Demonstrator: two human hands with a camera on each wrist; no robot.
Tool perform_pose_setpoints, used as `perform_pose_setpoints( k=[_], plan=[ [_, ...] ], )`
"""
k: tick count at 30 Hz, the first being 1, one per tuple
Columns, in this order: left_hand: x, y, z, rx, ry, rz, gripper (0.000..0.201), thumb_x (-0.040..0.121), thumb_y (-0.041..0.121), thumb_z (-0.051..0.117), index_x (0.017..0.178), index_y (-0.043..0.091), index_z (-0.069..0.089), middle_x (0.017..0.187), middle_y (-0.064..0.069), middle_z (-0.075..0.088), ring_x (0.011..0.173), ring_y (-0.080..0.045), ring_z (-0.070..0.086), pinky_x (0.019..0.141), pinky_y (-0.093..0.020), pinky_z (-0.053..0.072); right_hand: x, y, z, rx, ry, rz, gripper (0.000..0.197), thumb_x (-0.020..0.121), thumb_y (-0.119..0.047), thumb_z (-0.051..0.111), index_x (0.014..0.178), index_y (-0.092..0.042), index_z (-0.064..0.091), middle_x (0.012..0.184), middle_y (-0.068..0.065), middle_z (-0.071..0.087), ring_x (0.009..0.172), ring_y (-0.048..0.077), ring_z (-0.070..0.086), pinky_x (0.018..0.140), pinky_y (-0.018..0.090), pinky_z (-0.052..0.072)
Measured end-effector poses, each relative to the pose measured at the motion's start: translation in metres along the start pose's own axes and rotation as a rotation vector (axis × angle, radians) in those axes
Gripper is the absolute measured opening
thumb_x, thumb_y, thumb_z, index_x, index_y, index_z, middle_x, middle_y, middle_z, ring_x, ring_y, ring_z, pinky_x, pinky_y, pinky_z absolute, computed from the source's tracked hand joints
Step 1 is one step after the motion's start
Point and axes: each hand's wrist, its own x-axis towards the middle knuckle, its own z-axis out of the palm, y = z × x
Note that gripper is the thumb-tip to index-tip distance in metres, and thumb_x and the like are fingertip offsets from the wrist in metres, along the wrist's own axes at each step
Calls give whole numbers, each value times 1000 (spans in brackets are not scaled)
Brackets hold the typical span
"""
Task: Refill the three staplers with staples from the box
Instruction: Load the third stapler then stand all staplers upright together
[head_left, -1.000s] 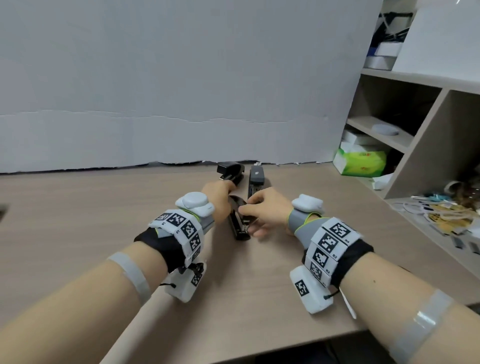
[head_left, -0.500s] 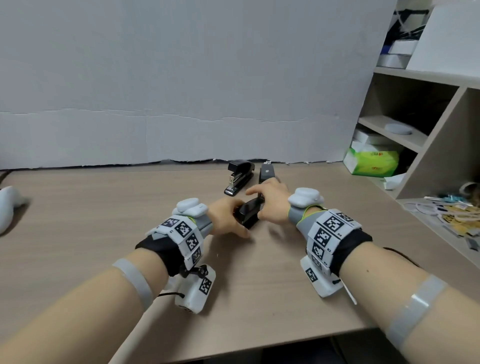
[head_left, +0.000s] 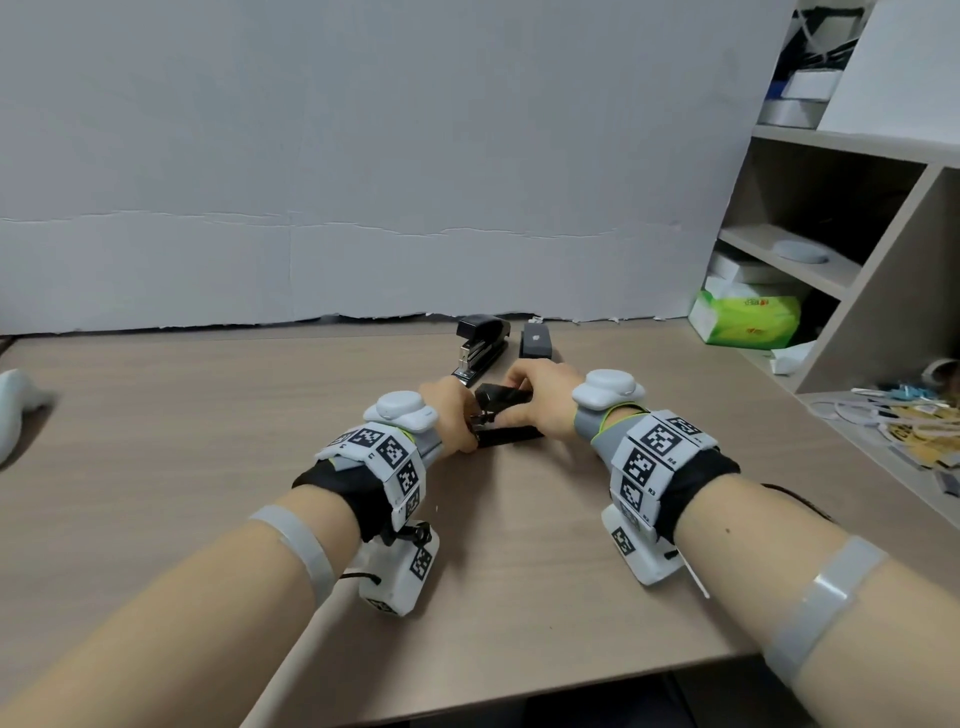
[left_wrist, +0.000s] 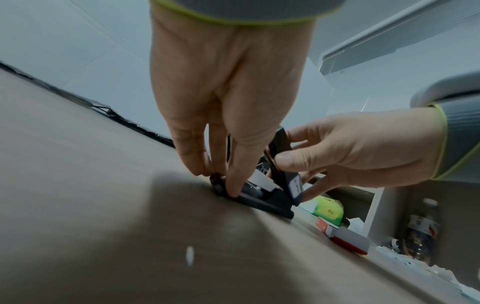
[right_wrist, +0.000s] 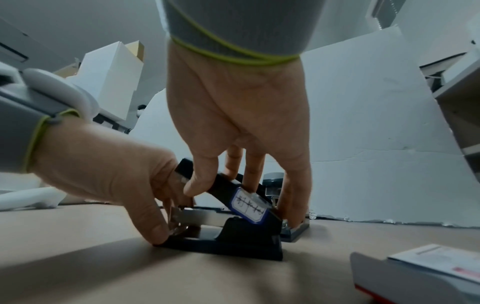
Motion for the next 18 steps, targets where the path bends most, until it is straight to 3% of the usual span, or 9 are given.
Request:
perform_pose_setpoints(
  k=[5, 8, 11, 13, 16, 18],
  plan=[
    [4, -12, 1, -80, -22, -12, 24, 73, 19, 73, 97, 20, 76, 86, 0, 73, 72, -20, 62, 59, -22, 42, 5, 10, -5, 75, 59, 34, 40, 75, -58, 65, 100, -28, 54, 99, 5, 65, 87, 24, 62, 83, 37, 50],
    [7, -13, 0, -125, -33, -26, 22, 72, 15, 73, 94, 16, 75, 86, -3, 73, 69, -20, 59, 55, -21, 40, -6, 14, -16, 158, 77, 37, 30, 91, -40, 61, 108, -16, 56, 91, 2, 64, 87, 24, 59, 77, 34, 44],
    [9, -12, 1, -109, -44, -37, 26, 73, 14, 74, 99, 13, 74, 88, -6, 73, 70, -21, 59, 61, -22, 42, -13, 23, -20, 248, 114, 38, 18, 97, -28, 51, 107, -14, 55, 90, 3, 60, 84, 26, 60, 71, 31, 41],
    [10, -11, 2, -98, -40, -49, 29, 73, 17, 74, 102, 13, 73, 83, -2, 70, 71, -21, 60, 61, -22, 42, -12, 34, -19, 403, 176, 94, 12, 95, -20, 48, 106, -15, 49, 90, 8, 60, 74, 30, 66, 68, 36, 54],
    [12, -8, 2, -55, -31, -60, 28, 76, 17, 73, 104, 14, 72, 83, -2, 67, 70, -21, 58, 61, -23, 41, -8, 54, -20, 709, 292, 264, 37, 90, -5, 51, 122, -17, 39, 109, 20, 60, 74, 35, 71, 64, 52, 61],
    [11, -7, 3, -31, -23, -62, 20, 75, 17, 71, 95, 17, 71, 81, -2, 66, 67, -21, 54, 60, -23, 40, -5, 64, -22, 714, 327, 320, 46, 88, 0, 56, 126, -19, 37, 110, 21, 61, 68, 31, 69, 60, 48, 62]
  ],
)
